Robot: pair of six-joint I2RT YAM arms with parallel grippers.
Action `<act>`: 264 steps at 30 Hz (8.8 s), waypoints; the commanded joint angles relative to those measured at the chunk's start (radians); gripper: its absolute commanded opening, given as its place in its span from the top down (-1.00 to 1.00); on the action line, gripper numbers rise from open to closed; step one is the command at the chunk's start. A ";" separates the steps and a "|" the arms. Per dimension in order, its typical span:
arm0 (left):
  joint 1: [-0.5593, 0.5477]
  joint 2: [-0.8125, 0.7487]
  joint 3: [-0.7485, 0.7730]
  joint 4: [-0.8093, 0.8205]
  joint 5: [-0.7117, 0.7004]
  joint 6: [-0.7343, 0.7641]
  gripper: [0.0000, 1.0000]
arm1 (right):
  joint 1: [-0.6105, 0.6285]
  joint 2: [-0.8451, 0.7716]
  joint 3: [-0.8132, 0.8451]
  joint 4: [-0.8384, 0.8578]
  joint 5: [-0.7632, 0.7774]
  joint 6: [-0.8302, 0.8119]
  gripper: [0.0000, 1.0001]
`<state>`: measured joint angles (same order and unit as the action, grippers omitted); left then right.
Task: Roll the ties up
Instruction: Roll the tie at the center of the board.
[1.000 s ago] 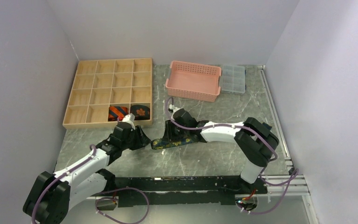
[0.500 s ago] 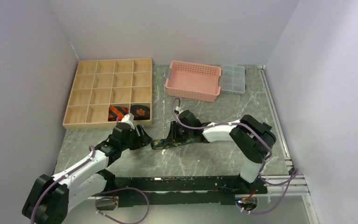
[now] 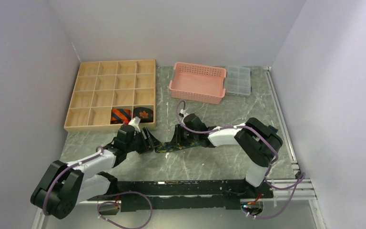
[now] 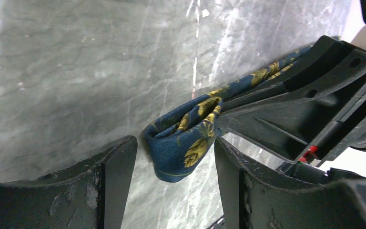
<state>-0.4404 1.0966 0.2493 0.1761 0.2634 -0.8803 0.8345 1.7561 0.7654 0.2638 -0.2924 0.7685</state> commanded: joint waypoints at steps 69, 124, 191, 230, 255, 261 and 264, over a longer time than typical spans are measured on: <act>-0.182 0.116 0.510 -1.012 -0.424 0.095 0.94 | 0.154 0.245 0.260 -0.036 -0.011 -0.028 0.71; -0.300 0.241 0.586 -0.948 -0.458 0.005 0.94 | 0.170 0.148 0.167 0.117 -0.004 0.090 1.00; -0.476 0.624 0.888 -1.026 -0.505 0.037 0.37 | 0.058 -0.390 -0.320 0.085 0.401 0.061 0.99; -0.296 -0.778 -0.038 -0.581 -0.545 -0.234 -0.73 | 0.183 -0.166 0.137 -0.238 0.290 -0.166 0.12; -0.100 -0.382 -0.069 -0.228 -0.211 -0.137 -0.66 | 0.188 -0.097 0.190 -0.241 0.232 -0.130 0.13; -0.097 -0.400 -0.094 -0.227 -0.198 -0.139 -0.60 | 0.176 -0.036 0.193 -0.204 0.160 -0.097 0.16; -0.098 -0.411 -0.096 -0.237 -0.193 -0.131 -0.58 | 0.157 -0.018 0.181 -0.181 0.134 -0.073 0.18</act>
<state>-0.5434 0.7044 0.1619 -0.0776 0.0463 -1.0336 1.0126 1.7279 0.9287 0.0204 -0.1005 0.6567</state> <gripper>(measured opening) 0.798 0.420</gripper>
